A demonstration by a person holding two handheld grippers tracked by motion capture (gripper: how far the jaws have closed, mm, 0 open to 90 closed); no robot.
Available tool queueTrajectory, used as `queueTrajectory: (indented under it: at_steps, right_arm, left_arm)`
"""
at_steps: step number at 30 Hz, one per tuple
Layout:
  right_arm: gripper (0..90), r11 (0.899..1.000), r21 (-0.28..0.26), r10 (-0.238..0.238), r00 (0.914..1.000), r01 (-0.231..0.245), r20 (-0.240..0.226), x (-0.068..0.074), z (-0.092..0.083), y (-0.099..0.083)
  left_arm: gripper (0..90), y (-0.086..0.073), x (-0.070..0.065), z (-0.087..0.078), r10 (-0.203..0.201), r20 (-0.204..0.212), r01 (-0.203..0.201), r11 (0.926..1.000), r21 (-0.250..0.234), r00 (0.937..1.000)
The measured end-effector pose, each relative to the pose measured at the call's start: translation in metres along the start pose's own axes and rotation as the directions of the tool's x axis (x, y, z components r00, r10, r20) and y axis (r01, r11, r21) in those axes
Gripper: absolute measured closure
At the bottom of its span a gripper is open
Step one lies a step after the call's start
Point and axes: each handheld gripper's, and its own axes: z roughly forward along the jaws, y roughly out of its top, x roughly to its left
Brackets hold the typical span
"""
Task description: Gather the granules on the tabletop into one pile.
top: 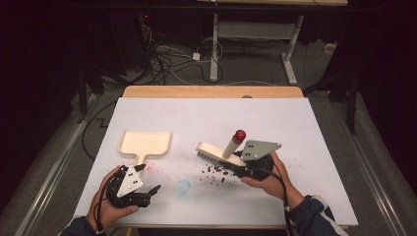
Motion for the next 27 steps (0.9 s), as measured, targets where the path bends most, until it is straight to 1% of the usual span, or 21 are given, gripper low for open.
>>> queueTrajectory:
  at_steps: [2,5,7,8,10,11,14,15,16,17,18,19,20,21,22,23,24,25,26,27]
  right_arm:
    - [67.6,1.0,0.027,0.003,0.9988,-0.002,-0.048,0.013,0.005,0.003]
    - [67.6,0.998,0.062,0.026,0.9937,-0.019,-0.109,0.024,0.014,0.003]
    - [67.6,0.995,0.087,0.07,0.9858,-0.057,-0.153,0.03,0.021,0.001]
    - [67.6,0.993,0.093,0.082,0.9818,-0.067,-0.171,0.032,0.024,0.0]
    - [67.6,0.991,0.11,0.1,0.9764,-0.08,-0.191,0.036,0.03,-0.003]
    - [67.6,0.989,0.122,0.105,0.9755,-0.082,-0.193,0.036,0.033,-0.004]
    - [67.6,0.985,0.144,0.124,0.9741,-0.097,-0.189,0.037,0.041,-0.009]
    - [67.6,0.983,0.149,0.133,0.9746,-0.107,-0.18,0.036,0.042,-0.011]
    - [67.6,0.983,0.149,0.133,0.9746,-0.107,-0.18,0.036,0.042,-0.011]
    - [67.6,0.98,0.143,0.163,0.9728,-0.14,-0.165,0.032,0.042,-0.014]
    - [67.6,0.98,0.142,0.158,0.9773,-0.137,-0.142,0.029,0.042,-0.015]
    - [67.6,0.979,0.145,0.164,0.9795,-0.146,-0.118,0.026,0.041,-0.016]
    - [67.6,0.977,0.146,0.17,0.979,-0.154,-0.112,0.022,0.041,-0.018]
    - [67.5,0.973,0.147,0.191,0.9763,-0.176,-0.101,0.019,0.04,-0.019]
    - [67.5,0.972,0.15,0.196,0.977,-0.183,-0.083,0.015,0.039,-0.021]
    - [67.5,0.969,0.152,0.21,0.9748,-0.197,-0.075,0.012,0.039,-0.022]
    - [67.5,0.968,0.146,0.218,0.9734,-0.206,-0.071,0.009,0.038,-0.023]
    - [67.5,0.968,0.146,0.218,0.9734,-0.206,-0.071,0.009,0.038,-0.023]
    - [67.5,0.966,0.143,0.226,0.9729,-0.217,-0.049,0.004,0.036,-0.024]
    - [67.6,0.966,0.137,0.227,0.973,-0.22,-0.041,0.002,0.034,-0.025]
  left_arm:
    - [19.0,0.0,0.0,-0.001,-0.001,-0.002,0.001,1.0,0.0,1.0]
    - [19.0,-0.001,0.001,-0.002,-0.007,-0.005,0.007,1.0,-0.006,1.0]
    - [19.0,-0.001,0.002,-0.003,-0.015,-0.002,0.015,0.9998,-0.014,0.9999]
    - [19.0,-0.001,0.002,-0.003,-0.017,-0.001,0.017,0.9997,-0.016,0.9999]
    - [19.0,-0.001,0.002,-0.004,-0.016,-0.001,0.016,0.9997,-0.016,0.9999]
    - [19.0,-0.001,0.002,-0.004,-0.018,0.002,0.018,0.9997,-0.017,0.9998]
    - [19.0,-0.001,0.002,-0.003,-0.018,0.003,0.019,0.9997,-0.018,0.9998]
    - [19.0,-0.001,0.002,-0.003,-0.018,0.004,0.018,0.9997,-0.017,0.9998]
    - [19.0,-0.001,0.002,-0.003,-0.018,0.005,0.018,0.9997,-0.016,0.9998]
    - [19.0,-0.001,0.002,-0.003,-0.016,0.005,0.016,0.9998,-0.015,0.9999]
    - [19.0,-0.001,0.002,-0.003,-0.015,0.006,0.015,0.9998,-0.015,0.9999]
    - [19.0,-0.001,0.002,-0.003,-0.015,0.008,0.015,0.9998,-0.014,0.9998]
    - [19.0,-0.001,0.002,-0.003,-0.014,0.009,0.014,0.9998,-0.013,0.9999]
    - [19.0,-0.001,0.002,-0.003,-0.014,0.009,0.014,0.9998,-0.013,0.9999]
    - [19.0,-0.001,0.002,-0.003,-0.013,0.009,0.013,0.9998,-0.012,0.9999]
    - [19.0,-0.001,0.002,-0.003,-0.011,0.011,0.012,0.9999,-0.012,0.9999]
    - [19.0,-0.001,0.002,-0.003,-0.01,0.012,0.01,0.9999,-0.011,0.9999]
    - [19.0,-0.001,0.002,-0.003,-0.008,0.012,0.008,0.9999,-0.009,0.9999]
    - [19.0,-0.001,0.002,-0.002,-0.007,0.014,0.008,0.9999,-0.009,0.9999]
    - [19.0,-0.001,0.002,-0.002,-0.008,0.016,0.008,0.9999,-0.01,0.9998]
